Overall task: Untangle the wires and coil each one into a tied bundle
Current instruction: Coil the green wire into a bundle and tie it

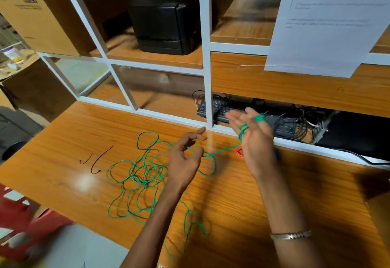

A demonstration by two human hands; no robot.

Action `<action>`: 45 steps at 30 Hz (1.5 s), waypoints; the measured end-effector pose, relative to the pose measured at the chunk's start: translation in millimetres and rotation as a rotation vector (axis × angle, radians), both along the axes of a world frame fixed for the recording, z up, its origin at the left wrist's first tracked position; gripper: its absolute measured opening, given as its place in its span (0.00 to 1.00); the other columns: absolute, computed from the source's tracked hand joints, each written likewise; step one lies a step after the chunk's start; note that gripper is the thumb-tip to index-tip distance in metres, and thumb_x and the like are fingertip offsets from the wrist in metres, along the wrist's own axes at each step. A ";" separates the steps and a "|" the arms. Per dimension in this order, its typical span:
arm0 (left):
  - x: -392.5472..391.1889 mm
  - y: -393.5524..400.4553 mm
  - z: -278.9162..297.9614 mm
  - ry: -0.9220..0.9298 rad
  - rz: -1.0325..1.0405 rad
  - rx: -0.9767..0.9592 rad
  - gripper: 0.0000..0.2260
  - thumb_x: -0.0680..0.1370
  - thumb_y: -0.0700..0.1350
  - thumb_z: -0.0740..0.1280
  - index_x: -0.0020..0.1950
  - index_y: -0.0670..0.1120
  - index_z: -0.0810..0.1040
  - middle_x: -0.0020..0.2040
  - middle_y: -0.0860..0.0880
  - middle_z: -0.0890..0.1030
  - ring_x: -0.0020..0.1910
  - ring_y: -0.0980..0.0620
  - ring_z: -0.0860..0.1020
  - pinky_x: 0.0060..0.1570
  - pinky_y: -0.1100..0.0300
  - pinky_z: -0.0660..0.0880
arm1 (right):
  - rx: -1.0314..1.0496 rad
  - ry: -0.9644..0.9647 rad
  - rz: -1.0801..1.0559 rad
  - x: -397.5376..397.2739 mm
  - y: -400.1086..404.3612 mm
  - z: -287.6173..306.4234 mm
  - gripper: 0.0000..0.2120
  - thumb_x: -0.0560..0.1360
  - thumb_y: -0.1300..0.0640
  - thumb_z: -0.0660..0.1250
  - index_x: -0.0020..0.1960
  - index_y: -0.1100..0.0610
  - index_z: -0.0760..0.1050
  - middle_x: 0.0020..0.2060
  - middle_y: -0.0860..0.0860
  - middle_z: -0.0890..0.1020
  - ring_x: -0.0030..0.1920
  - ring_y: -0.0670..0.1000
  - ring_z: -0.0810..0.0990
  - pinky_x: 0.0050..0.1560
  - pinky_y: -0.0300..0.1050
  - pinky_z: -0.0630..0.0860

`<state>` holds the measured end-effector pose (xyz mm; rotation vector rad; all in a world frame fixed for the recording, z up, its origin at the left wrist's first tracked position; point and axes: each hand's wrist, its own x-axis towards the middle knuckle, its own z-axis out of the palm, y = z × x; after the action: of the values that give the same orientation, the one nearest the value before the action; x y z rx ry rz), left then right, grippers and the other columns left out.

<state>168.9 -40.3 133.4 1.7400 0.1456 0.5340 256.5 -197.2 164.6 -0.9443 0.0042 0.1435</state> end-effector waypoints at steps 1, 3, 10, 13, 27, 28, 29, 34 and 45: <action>0.8 -3.0 4.5 -0.030 -0.041 0.025 0.15 0.69 0.31 0.64 0.52 0.41 0.81 0.65 0.48 0.84 0.67 0.54 0.81 0.70 0.56 0.73 | -0.278 -0.044 -0.012 -4.5 4.1 -8.3 0.11 0.87 0.57 0.53 0.67 0.52 0.67 0.59 0.60 0.82 0.60 0.55 0.83 0.67 0.50 0.77; 4.3 -5.8 12.6 -0.072 -0.080 0.049 0.18 0.68 0.28 0.63 0.54 0.40 0.81 0.65 0.48 0.84 0.67 0.53 0.80 0.70 0.58 0.73 | -0.667 -0.089 0.089 -12.0 6.1 -25.4 0.10 0.79 0.46 0.57 0.60 0.36 0.64 0.63 0.58 0.81 0.64 0.53 0.81 0.71 0.56 0.73; 31.4 6.2 28.1 -0.032 -0.080 -0.052 0.19 0.78 0.25 0.62 0.58 0.47 0.78 0.60 0.45 0.86 0.55 0.46 0.86 0.52 0.58 0.79 | -0.661 0.043 0.715 -46.4 14.0 -25.7 0.13 0.84 0.68 0.53 0.64 0.61 0.71 0.41 0.55 0.82 0.34 0.50 0.79 0.36 0.38 0.74; 37.1 10.9 33.9 -0.055 -0.074 -0.079 0.17 0.79 0.25 0.62 0.59 0.44 0.78 0.58 0.42 0.85 0.58 0.43 0.84 0.49 0.64 0.78 | -0.478 0.178 0.753 -52.5 20.5 -13.9 0.09 0.85 0.61 0.56 0.54 0.59 0.75 0.32 0.53 0.75 0.28 0.48 0.69 0.30 0.40 0.65; 31.9 1.8 11.6 0.139 0.039 -0.322 0.04 0.85 0.37 0.63 0.58 0.45 0.73 0.54 0.43 0.88 0.47 0.44 0.87 0.44 0.59 0.80 | 0.533 0.072 0.664 -35.8 -5.2 34.5 0.28 0.83 0.43 0.55 0.33 0.57 0.77 0.18 0.46 0.51 0.18 0.47 0.50 0.22 0.40 0.54; 29.8 1.0 9.4 0.143 0.048 -0.321 0.05 0.84 0.37 0.64 0.55 0.47 0.73 0.53 0.43 0.88 0.49 0.41 0.87 0.43 0.60 0.79 | 0.660 0.027 0.644 -29.8 -10.1 36.2 0.26 0.84 0.45 0.55 0.38 0.58 0.79 0.19 0.45 0.54 0.18 0.46 0.53 0.24 0.39 0.55; 28.7 0.3 6.7 0.138 0.056 -0.301 0.06 0.84 0.38 0.65 0.52 0.49 0.74 0.53 0.43 0.88 0.52 0.39 0.86 0.43 0.61 0.79 | 0.764 -0.013 0.629 -24.4 -14.2 38.2 0.24 0.86 0.46 0.55 0.43 0.59 0.80 0.20 0.45 0.57 0.20 0.45 0.56 0.26 0.38 0.57; 19.2 -8.5 -4.8 0.115 -0.065 -0.103 0.05 0.75 0.45 0.67 0.39 0.49 0.77 0.41 0.47 0.87 0.52 0.39 0.86 0.59 0.40 0.79 | 0.529 0.000 0.120 -3.9 -17.1 30.1 0.19 0.87 0.56 0.54 0.72 0.67 0.69 0.39 0.48 0.78 0.38 0.43 0.79 0.43 0.34 0.76; 8.1 -1.2 17.7 -0.127 -0.320 0.426 0.06 0.76 0.45 0.68 0.40 0.46 0.76 0.36 0.51 0.79 0.42 0.49 0.76 0.48 0.51 0.71 | -1.168 -0.108 0.194 -10.7 -14.6 -20.0 0.15 0.80 0.55 0.57 0.59 0.64 0.75 0.56 0.58 0.83 0.59 0.56 0.80 0.61 0.51 0.77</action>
<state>177.0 -41.5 151.1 2.0823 -0.3561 0.4573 245.8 -211.8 144.5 -2.1196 -0.1145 0.2781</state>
